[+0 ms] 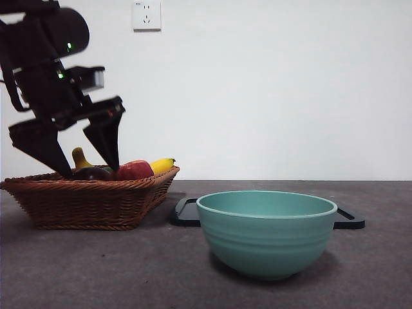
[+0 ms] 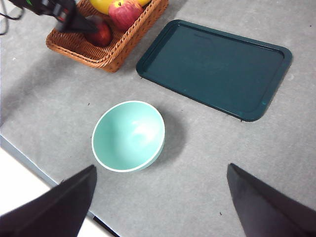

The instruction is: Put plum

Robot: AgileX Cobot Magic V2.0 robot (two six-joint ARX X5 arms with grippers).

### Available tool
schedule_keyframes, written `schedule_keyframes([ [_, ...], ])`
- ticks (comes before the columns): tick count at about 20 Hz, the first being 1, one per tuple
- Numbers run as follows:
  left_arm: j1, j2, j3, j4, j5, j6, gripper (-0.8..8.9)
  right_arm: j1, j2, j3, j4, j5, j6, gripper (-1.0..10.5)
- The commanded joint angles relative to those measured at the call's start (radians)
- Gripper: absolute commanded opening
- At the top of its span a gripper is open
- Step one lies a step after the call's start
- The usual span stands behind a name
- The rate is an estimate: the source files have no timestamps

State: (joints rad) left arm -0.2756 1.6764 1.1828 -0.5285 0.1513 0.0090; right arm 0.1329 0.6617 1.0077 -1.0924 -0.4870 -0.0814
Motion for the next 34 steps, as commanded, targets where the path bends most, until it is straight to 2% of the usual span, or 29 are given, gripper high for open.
schedule_keyframes([
  [1, -0.005, 0.059, 0.023, 0.028, -0.009, 0.01, 4.59, 0.004, 0.005, 0.021, 0.007, -0.003, 0.003, 4.2],
  [6, -0.005, 0.112, 0.023, 0.059, -0.032, 0.01, 4.57, 0.004, 0.005, 0.021, 0.007, -0.003, 0.004, 4.2],
  [11, -0.005, 0.116, 0.023, 0.062, -0.039, 0.009, 3.14, 0.004, 0.005, 0.021, 0.007, -0.003, 0.003, 4.2],
  [13, -0.005, 0.112, 0.023, 0.06, -0.039, 0.005, 3.01, 0.004, 0.005, 0.021, 0.007, -0.003, 0.003, 4.2],
  [20, -0.036, -0.064, 0.023, -0.005, -0.039, 0.002, 3.02, 0.004, 0.005, 0.021, 0.007, -0.003, 0.003, 4.2],
  [22, -0.075, -0.151, 0.023, -0.045, -0.035, 0.002, 3.02, 0.004, 0.005, 0.021, 0.007, -0.003, 0.003, 4.2],
  [27, -0.249, -0.305, 0.023, -0.085, 0.091, -0.018, 3.02, 0.004, 0.005, 0.021, 0.007, -0.003, 0.003, 4.2],
  [32, -0.473, -0.284, 0.023, -0.07, 0.093, -0.02, 3.02, 0.004, 0.005, 0.021, 0.007, -0.003, 0.003, 4.2],
  [34, -0.529, -0.245, 0.023, -0.058, 0.092, -0.017, 3.02, 0.004, 0.005, 0.021, 0.007, -0.003, 0.003, 4.2],
])
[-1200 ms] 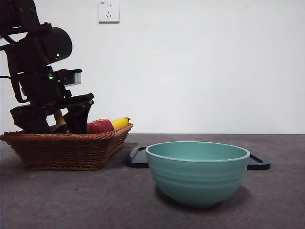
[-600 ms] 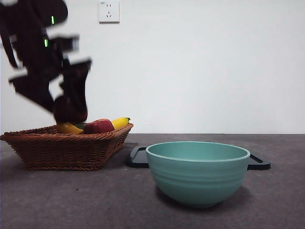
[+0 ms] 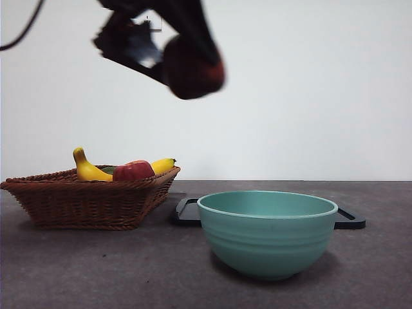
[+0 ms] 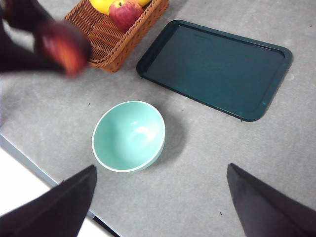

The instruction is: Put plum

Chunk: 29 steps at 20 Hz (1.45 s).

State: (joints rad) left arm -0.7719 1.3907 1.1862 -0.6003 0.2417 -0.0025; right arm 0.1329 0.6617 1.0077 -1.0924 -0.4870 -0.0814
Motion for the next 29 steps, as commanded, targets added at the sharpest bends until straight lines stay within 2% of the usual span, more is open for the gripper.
schedule_keyframes([
  [1, -0.05, 0.065, 0.02, 0.021, 0.002, -0.006, 3.02, 0.004, 0.005, 0.021, 0.007, -0.003, 0.003, 4.2],
  [7, -0.113, 0.252, 0.019, 0.101, 0.001, 0.014, 3.02, 0.004, 0.005, 0.021, 0.007, -0.003, 0.003, 4.2],
  [14, -0.139, 0.409, 0.02, 0.182, -0.016, 0.02, 3.02, 0.004, 0.005, 0.021, 0.007, -0.003, 0.003, 4.2],
  [20, -0.146, 0.435, 0.02, 0.175, -0.016, 0.021, 3.16, 0.004, 0.005, 0.021, 0.007, -0.003, 0.003, 4.2],
  [23, -0.155, 0.435, 0.02, 0.169, -0.016, 0.02, 4.14, 0.004, 0.005, 0.021, 0.007, -0.003, 0.003, 4.2],
  [29, -0.166, 0.435, 0.063, 0.128, -0.016, 0.013, 4.14, 0.004, 0.005, 0.021, 0.006, -0.003, 0.003, 4.2],
])
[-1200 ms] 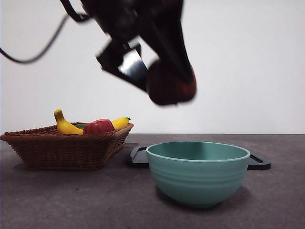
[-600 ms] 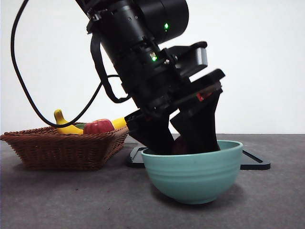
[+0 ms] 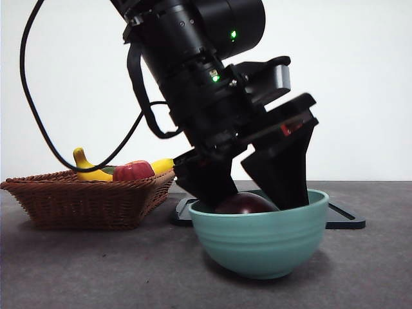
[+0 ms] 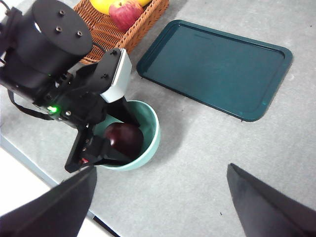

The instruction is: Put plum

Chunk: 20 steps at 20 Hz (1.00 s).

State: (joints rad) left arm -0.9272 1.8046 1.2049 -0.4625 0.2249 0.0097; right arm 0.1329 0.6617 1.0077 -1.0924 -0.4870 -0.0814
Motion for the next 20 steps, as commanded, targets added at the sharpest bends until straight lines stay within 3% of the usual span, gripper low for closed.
schedule_keyframes([
  [1, -0.011, 0.019, 0.066, -0.031, 0.001, 0.001, 4.14, 0.004, 0.005, 0.021, 0.007, -0.003, 0.003, 4.2],
  [10, 0.029, -0.07, 0.245, -0.169, 0.001, 0.001, 4.09, 0.004, 0.005, 0.021, 0.006, -0.003, 0.003, 4.2],
  [20, 0.36, -0.519, 0.214, -0.328, 0.002, 0.005, 4.06, 0.004, 0.005, 0.021, 0.006, -0.003, 0.003, 4.2],
])
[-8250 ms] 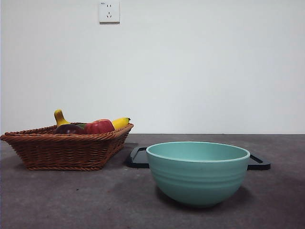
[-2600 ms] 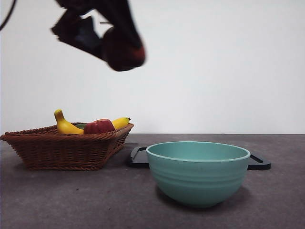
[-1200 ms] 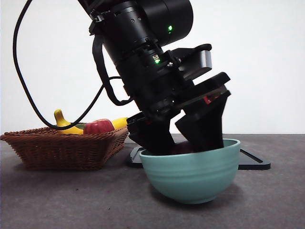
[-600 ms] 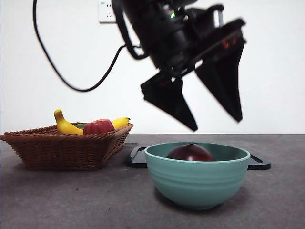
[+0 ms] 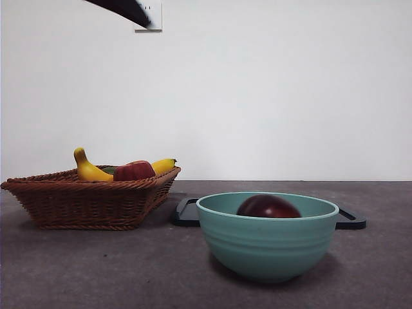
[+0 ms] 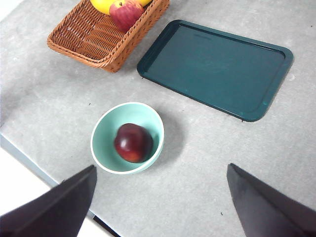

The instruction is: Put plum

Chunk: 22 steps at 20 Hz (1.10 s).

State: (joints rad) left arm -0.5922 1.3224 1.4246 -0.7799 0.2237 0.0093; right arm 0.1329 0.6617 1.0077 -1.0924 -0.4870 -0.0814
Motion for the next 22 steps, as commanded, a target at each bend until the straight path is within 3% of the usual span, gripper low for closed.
schedule_keyframes([
  [1, 0.053, -0.082, -0.04, -0.014, 0.019, 0.006, 4.06, 0.004, 0.005, 0.021, 0.006, -0.003, 0.003, 4.2],
  [7, 0.11, -0.336, -0.375, -0.007, 0.168, 0.005, 4.06, 0.004, 0.023, 0.02, 0.006, -0.003, 0.003, 4.2],
  [11, 0.108, -0.434, -0.542, -0.02, 0.326, -0.003, 4.04, 0.004, 0.038, 0.02, 0.006, -0.003, 0.003, 4.2],
  [22, 0.108, -0.449, -0.565, -0.043, 0.346, -0.003, 4.04, 0.035, 0.106, -0.042, 0.024, -0.039, 0.039, 4.2],
])
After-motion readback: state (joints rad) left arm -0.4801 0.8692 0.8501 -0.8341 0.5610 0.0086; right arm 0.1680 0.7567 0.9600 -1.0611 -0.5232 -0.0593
